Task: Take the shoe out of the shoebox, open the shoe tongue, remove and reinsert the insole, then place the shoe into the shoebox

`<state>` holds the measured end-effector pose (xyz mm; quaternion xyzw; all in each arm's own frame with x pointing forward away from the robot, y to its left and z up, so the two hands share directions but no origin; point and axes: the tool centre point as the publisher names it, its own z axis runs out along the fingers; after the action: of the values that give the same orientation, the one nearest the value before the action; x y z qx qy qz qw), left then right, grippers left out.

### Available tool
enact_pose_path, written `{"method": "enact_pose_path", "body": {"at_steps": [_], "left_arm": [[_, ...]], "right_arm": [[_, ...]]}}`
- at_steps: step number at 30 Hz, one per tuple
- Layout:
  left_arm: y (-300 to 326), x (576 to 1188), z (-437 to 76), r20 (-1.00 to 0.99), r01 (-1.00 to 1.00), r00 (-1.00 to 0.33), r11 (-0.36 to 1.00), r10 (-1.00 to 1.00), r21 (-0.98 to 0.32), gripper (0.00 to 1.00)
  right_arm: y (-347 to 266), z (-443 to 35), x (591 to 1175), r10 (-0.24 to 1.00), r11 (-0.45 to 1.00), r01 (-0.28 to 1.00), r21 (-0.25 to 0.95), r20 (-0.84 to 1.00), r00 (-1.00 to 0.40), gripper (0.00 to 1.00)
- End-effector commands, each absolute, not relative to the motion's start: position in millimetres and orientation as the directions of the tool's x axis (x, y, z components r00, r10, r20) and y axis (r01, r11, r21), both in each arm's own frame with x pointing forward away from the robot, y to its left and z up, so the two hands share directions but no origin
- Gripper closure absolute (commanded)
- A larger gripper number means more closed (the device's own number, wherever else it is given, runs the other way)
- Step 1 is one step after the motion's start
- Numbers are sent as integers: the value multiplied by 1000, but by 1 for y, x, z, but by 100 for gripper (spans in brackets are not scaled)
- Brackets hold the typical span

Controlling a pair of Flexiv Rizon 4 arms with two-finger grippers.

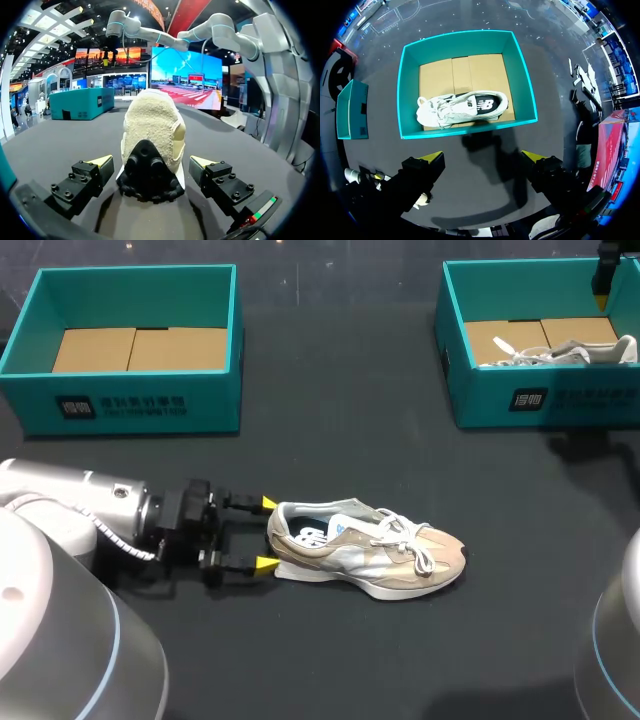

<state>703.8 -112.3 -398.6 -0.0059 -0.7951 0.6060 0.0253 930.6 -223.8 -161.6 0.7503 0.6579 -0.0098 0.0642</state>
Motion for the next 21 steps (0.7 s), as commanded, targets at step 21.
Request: {"method": "enact_pose_path", "body": {"at_steps": [21], "left_arm": [[-135, 708, -406, 36, -9, -995, 275, 96, -961, 0]], "right_arm": [[-224, -162, 930, 986, -127, 988, 84, -100, 135, 0]]}}
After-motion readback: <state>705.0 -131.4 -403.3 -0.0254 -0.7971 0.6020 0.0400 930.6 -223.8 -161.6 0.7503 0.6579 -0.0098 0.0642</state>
